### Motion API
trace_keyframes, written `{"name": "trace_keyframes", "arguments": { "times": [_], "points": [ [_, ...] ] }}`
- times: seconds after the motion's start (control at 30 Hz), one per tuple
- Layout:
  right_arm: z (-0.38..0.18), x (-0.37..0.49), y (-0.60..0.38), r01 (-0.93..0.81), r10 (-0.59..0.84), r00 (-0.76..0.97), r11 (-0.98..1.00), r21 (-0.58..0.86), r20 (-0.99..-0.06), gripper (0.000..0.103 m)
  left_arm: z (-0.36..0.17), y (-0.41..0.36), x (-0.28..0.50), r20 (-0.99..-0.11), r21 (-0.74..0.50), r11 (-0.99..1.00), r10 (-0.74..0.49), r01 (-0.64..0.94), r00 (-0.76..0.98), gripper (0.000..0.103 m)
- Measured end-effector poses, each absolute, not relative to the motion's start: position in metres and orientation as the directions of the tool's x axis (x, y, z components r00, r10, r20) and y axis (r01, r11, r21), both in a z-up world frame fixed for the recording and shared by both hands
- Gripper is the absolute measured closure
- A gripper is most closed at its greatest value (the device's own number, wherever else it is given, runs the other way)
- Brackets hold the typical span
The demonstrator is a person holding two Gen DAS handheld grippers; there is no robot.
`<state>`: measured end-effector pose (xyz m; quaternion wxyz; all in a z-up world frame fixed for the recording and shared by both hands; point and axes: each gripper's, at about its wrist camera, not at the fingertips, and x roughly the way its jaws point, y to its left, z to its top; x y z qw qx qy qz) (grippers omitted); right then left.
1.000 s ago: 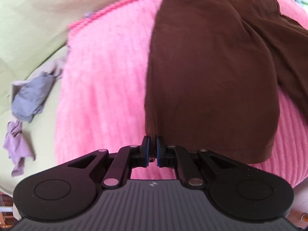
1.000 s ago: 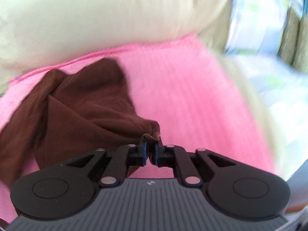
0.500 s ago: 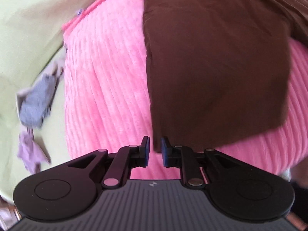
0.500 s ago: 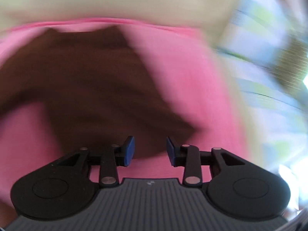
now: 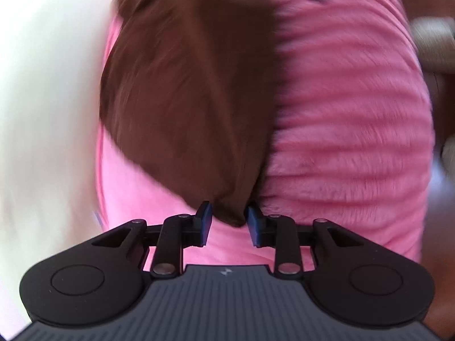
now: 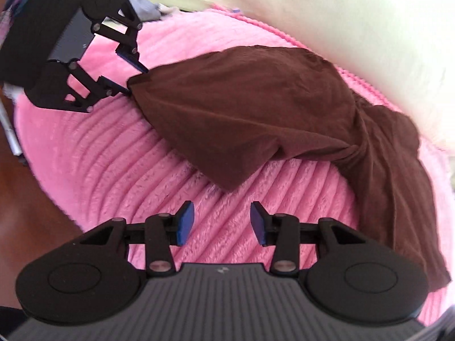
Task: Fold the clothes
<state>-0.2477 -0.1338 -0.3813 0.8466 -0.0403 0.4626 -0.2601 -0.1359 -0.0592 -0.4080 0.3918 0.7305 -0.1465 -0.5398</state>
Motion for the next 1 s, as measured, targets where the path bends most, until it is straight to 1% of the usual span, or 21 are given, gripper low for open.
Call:
{"name": "trace_keyframes", "arguments": {
  "times": [0.07, 0.17, 0.23, 0.3, 0.33, 0.37, 0.43, 0.47, 0.5, 0.53, 0.57, 0.6, 0.7, 0.77, 0.8, 0.83, 0.87, 0.9, 0.93, 0.97, 1.0],
  "points": [
    [-0.385, -0.247, -0.127, 0.421, -0.517, 0.41, 0.838, -0.346, -0.752, 0.061, -0.412, -0.046, -0.132, -0.634, 0.756, -0.65, -0.7, 0.072, 0.329, 0.065],
    [-0.389, -0.241, -0.11, 0.413, -0.583, 0.383, 0.802, -0.431, -0.717, 0.058, -0.416, -0.036, -0.121, -0.572, 0.794, -0.605, -0.775, -0.056, 0.268, 0.063],
    [-0.391, -0.238, -0.099, 0.37, -0.616, 0.39, 0.785, -0.497, -0.685, 0.057, -0.424, -0.032, -0.112, -0.53, 0.816, -0.565, -0.816, -0.124, 0.23, 0.053],
    [-0.395, -0.236, -0.092, 0.313, -0.647, 0.404, 0.762, -0.566, -0.647, 0.058, -0.436, -0.03, -0.106, -0.484, 0.838, -0.516, -0.853, -0.178, 0.197, 0.053],
    [-0.402, -0.232, -0.086, 0.262, -0.681, 0.416, 0.725, -0.637, -0.603, 0.058, -0.439, -0.03, -0.105, -0.477, 0.841, -0.508, -0.858, -0.183, 0.191, 0.055],
    [-0.409, -0.23, -0.081, 0.216, -0.707, 0.431, 0.684, -0.697, -0.561, 0.058, -0.439, -0.03, -0.105, -0.478, 0.842, -0.509, -0.858, -0.177, 0.19, 0.058],
    [-0.421, -0.226, -0.079, 0.164, -0.722, 0.456, 0.642, -0.749, -0.52, 0.058, -0.429, -0.037, -0.108, -0.537, 0.828, -0.558, -0.815, -0.047, 0.22, 0.081],
    [-0.428, -0.225, -0.078, 0.14, -0.728, 0.468, 0.621, -0.771, -0.501, 0.062, -0.427, -0.045, -0.105, -0.564, 0.817, -0.576, -0.792, 0.022, 0.233, 0.084],
    [-0.432, -0.223, -0.079, 0.123, -0.728, 0.473, 0.613, -0.781, -0.497, 0.07, -0.418, -0.054, -0.103, -0.594, 0.802, -0.587, -0.766, 0.108, 0.247, 0.086],
    [-0.434, -0.221, -0.082, 0.113, -0.723, 0.468, 0.619, -0.777, -0.508, 0.1, -0.409, -0.058, -0.102, -0.609, 0.793, -0.587, -0.752, 0.162, 0.254, 0.087],
    [-0.435, -0.219, -0.085, 0.104, -0.718, 0.463, 0.626, -0.773, -0.519, 0.103, -0.398, -0.062, -0.1, -0.608, 0.794, -0.576, -0.75, 0.194, 0.259, 0.088],
    [-0.427, -0.218, -0.088, 0.117, -0.7, 0.47, 0.654, -0.748, -0.538, 0.103, -0.387, -0.064, -0.097, -0.6, 0.8, -0.563, -0.756, 0.207, 0.262, 0.09],
    [-0.368, -0.215, -0.1, 0.221, -0.586, 0.533, 0.793, -0.568, -0.61, 0.103, -0.35, -0.066, -0.086, -0.565, 0.825, -0.526, -0.775, 0.209, 0.281, 0.091],
    [-0.336, -0.214, -0.099, 0.248, -0.519, 0.555, 0.849, -0.466, -0.65, 0.102, -0.338, -0.064, -0.076, -0.574, 0.819, -0.536, -0.767, 0.208, 0.287, 0.091],
    [-0.324, -0.213, -0.099, 0.253, -0.483, 0.555, 0.874, -0.415, -0.677, 0.102, -0.338, -0.061, -0.071, -0.603, 0.797, -0.569, -0.743, 0.202, 0.288, 0.082],
    [-0.312, -0.211, -0.099, 0.258, -0.433, 0.549, 0.901, -0.348, -0.715, 0.102, -0.339, -0.056, -0.062, -0.636, 0.77, -0.607, -0.715, 0.194, 0.29, 0.072],
    [-0.307, -0.21, -0.099, 0.267, -0.385, 0.538, 0.922, -0.282, -0.749, 0.097, -0.347, -0.048, -0.056, -0.656, 0.751, -0.637, -0.694, 0.172, 0.296, 0.072],
    [-0.312, -0.208, -0.1, 0.281, -0.341, 0.523, 0.934, -0.219, -0.781, 0.087, -0.36, -0.04, -0.055, -0.671, 0.734, -0.663, -0.676, 0.148, 0.304, 0.072],
    [-0.318, -0.207, -0.101, 0.293, -0.31, 0.5, 0.939, -0.179, -0.809, 0.051, -0.369, -0.035, -0.055, -0.683, 0.72, -0.681, -0.66, 0.136, 0.312, 0.072],
    [-0.323, -0.207, -0.098, 0.293, -0.304, 0.474, 0.94, -0.177, -0.826, 0.047, -0.38, -0.03, -0.056, -0.696, 0.701, -0.702, -0.639, 0.122, 0.327, 0.072],
    [-0.328, -0.209, -0.094, 0.285, -0.307, 0.459, 0.94, -0.188, -0.834, 0.051, -0.391, -0.021, -0.057, -0.697, 0.692, -0.715, -0.627, 0.097, 0.347, 0.072]
  ]
}}
